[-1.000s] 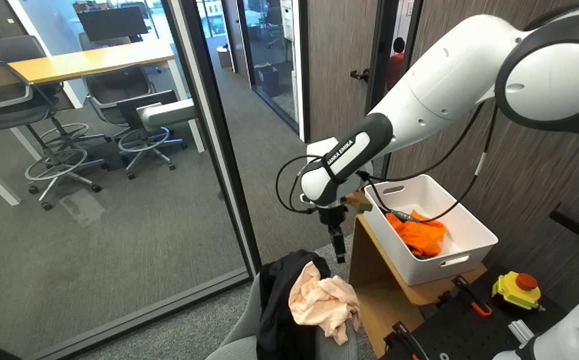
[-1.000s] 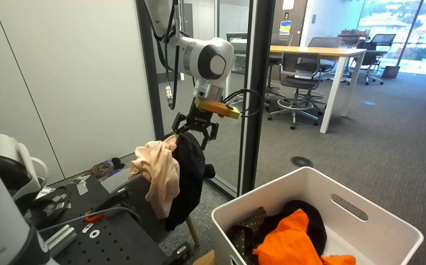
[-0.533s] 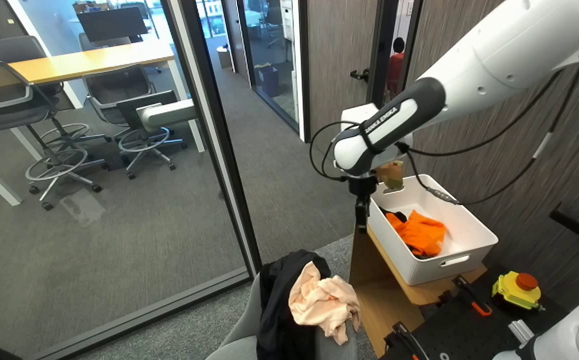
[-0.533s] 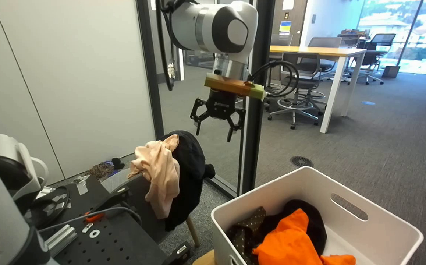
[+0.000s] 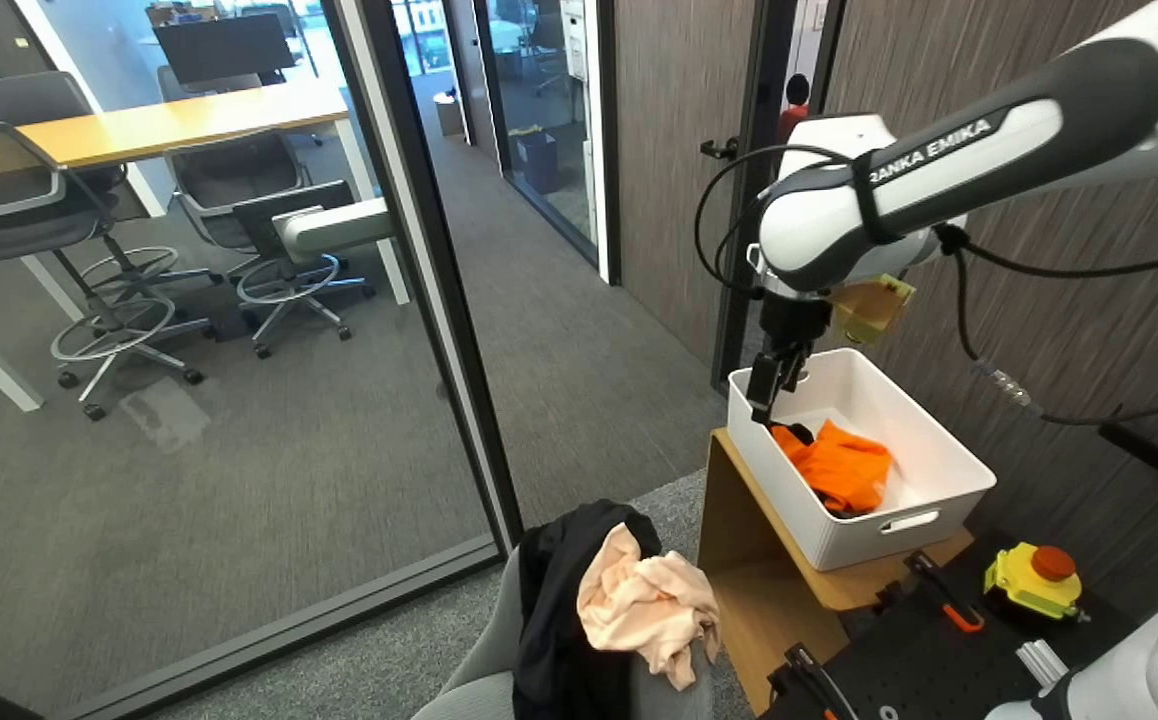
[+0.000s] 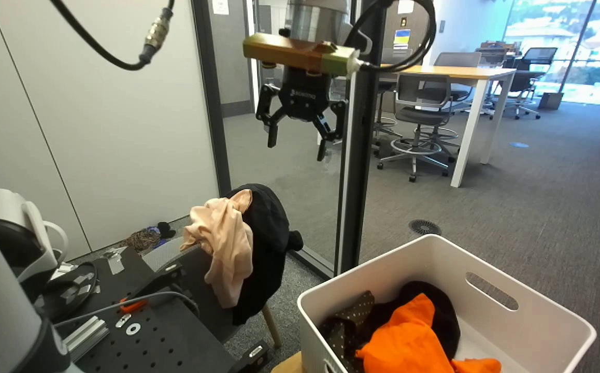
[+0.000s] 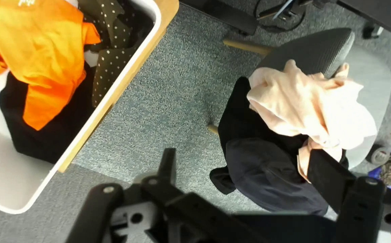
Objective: Put the peach shirt on the backrest of the chair
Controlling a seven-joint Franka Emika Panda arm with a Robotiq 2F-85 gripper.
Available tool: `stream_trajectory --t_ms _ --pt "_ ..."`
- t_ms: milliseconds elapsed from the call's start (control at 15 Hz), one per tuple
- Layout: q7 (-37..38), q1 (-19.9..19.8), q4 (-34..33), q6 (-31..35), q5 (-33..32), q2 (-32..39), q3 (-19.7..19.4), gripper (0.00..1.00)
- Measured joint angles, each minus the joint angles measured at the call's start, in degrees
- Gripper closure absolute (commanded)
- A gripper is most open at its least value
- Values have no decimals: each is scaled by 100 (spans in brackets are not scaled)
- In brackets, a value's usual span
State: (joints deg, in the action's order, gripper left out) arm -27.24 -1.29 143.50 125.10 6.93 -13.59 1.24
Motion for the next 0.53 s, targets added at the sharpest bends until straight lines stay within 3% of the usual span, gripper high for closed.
stream_trajectory --t_ms 200,533 --pt "1095 126 267 -304 -9 -973 72 0" --pt "3105 114 323 -1618 -426 -2482 579 0"
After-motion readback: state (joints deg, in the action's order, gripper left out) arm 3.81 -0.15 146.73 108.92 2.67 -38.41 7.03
